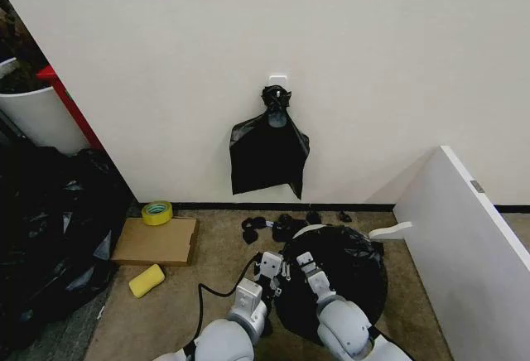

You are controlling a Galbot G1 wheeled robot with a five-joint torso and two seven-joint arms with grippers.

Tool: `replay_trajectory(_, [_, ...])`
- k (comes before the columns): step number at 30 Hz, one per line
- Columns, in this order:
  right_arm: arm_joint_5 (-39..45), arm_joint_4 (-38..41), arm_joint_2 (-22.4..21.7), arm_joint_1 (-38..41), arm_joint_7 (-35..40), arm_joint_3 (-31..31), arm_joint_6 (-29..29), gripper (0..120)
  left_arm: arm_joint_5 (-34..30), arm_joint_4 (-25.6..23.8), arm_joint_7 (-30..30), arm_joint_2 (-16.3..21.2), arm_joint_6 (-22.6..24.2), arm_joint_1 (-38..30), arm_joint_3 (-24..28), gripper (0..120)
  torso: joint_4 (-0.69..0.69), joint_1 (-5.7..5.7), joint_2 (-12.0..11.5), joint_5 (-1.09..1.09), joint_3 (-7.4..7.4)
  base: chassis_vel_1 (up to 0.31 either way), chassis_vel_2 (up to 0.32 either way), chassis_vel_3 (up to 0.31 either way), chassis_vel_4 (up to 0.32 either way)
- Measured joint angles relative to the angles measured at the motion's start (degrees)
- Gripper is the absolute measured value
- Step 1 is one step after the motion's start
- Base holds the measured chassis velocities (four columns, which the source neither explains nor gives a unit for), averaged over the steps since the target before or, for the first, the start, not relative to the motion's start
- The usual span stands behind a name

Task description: Place the garbage bag over the trash bin.

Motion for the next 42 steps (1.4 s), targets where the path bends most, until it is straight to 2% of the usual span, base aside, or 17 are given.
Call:
replay_trajectory(5, [-0.27, 0.08, -0.2, 0.47, -0.37, -0.72, -2.04, 0, -0.19, -0.42, -0.01, 0.18, 0.1, -0.01, -0.67, 0, -0.01, 0.0, 0.0, 0.0, 0.0, 0.0, 0.0, 0.0, 0.0])
replay_trajectory(11, [3.5, 3.77, -2.63, -0.41, -2.46, -0.38, 0.07, 1, -1.41, 0.05, -0.33, -0.03, 0.38, 0.18, -1.23, 0, -0.01, 0.0, 0.0, 0.01, 0.0, 0.0, 0.0, 0.0, 0.0])
replay_trajectory(13, [4.56, 5.9, -3.92, -1.32, -2.63, -0.21, 0.47, 10, -2.73, 0.64, -0.77, -0.41, 0.7, 0.01, -1.55, 0, -0.01, 0.0, 0.0, 0.0, 0.0, 0.0, 0.0, 0.0, 0.0])
replay_trajectory(14, [4.56, 5.9, -3.92, -1.32, -2.63, -0.21, 0.47, 10, -2.73, 0.64, -0.77, -0.41, 0.7, 0.01, -1.55, 0, -0.01, 0.0, 0.0, 0.0, 0.0, 0.0, 0.0, 0.0, 0.0])
replay_trajectory(18, [6.86, 9.83, -6.09, -3.02, -2.58, 0.73, 0.52, 26, -9.51, 2.04, -3.92, -2.09, 2.48, -1.53, -2.68, 0, 0.0, 0.0, 0.0, 0.01, 0.0, 0.0, 0.0, 0.0, 0.0])
replay_trajectory(19, [6.86, 9.83, -6.09, -3.02, -2.58, 0.73, 0.52, 26, -9.51, 2.04, -3.92, -2.09, 2.48, -1.53, -2.68, 0, 0.0, 0.0, 0.0, 0.01, 0.0, 0.0, 0.0, 0.0, 0.0])
replay_trajectory(21, [11.51, 14.94, -9.79, -5.66, -2.79, 2.52, 1.26, 44, -18.08, 3.63, -7.7, -4.06, 4.69, -4.17, -4.91, 0, -0.02, 0.0, 0.0, 0.01, 0.0, 0.0, 0.0, 0.0, 0.0])
replay_trajectory(24, [13.98, 19.81, -12.47, -8.26, -3.73, 5.85, 3.24, 57, -24.38, 4.74, -11.02, -5.24, 5.97, -5.79, -7.39, 0, -0.01, 0.0, 0.0, 0.0, 0.0, 0.0, 0.0, 0.0, 0.0])
replay_trajectory(27, [15.8, 22.75, -13.5, -10.07, -4.26, 7.99, 4.24, 65, -27.27, 5.04, -12.8, -5.62, 6.6, -6.34, -8.76, 0, -0.01, 0.0, 0.0, 0.02, 0.0, 0.0, 0.0, 0.0, 0.0])
replay_trajectory(31, [20.6, 30.18, -15.38, -14.43, -6.37, 13.97, 8.86, 83, -33.29, 5.19, -16.14, -5.57, 8.17, -5.4, -13.37, 0, -0.04, 0.0, 0.0, 0.0, 0.0, 0.0, 0.0, 0.0, 0.0])
replay_trajectory(33, [21.51, 30.93, -15.45, -14.59, -6.52, 14.64, 9.67, 84, -34.06, 5.04, -16.52, -5.49, 8.39, -4.87, -14.18, 0, -0.03, 0.0, 0.0, 0.0, 0.0, 0.0, 0.0, 0.0, 0.0])
replay_trajectory(34, [24.11, 32.85, -15.48, -14.78, -6.69, 16.85, 11.49, 93, -36.84, 4.27, -17.99, -5.05, 9.33, -2.64, -17.13, 0, 0.02, 0.0, 0.0, 0.0, 0.0, 0.0, 0.0, 0.0, 0.0])
replay_trajectory(36, [25.57, 34.08, -15.41, -15.04, -6.58, 18.7, 12.05, 97, -39.41, 3.44, -19.42, -4.59, 10.03, -0.86, -19.93, 0, 0.01, 0.0, 0.0, -0.01, 0.0, 0.0, 0.0, 0.0, 0.0])
replay_trajectory(42, [25.34, 34.39, -14.16, -15.93, -6.61, 20.12, 13.26, 100, -44.15, 2.54, -21.7, -4.33, 11.23, 2.14, -24.84, 0, -0.01, 0.0, 0.0, 0.0, 0.0, 0.0, 0.0, 0.0, 0.0])
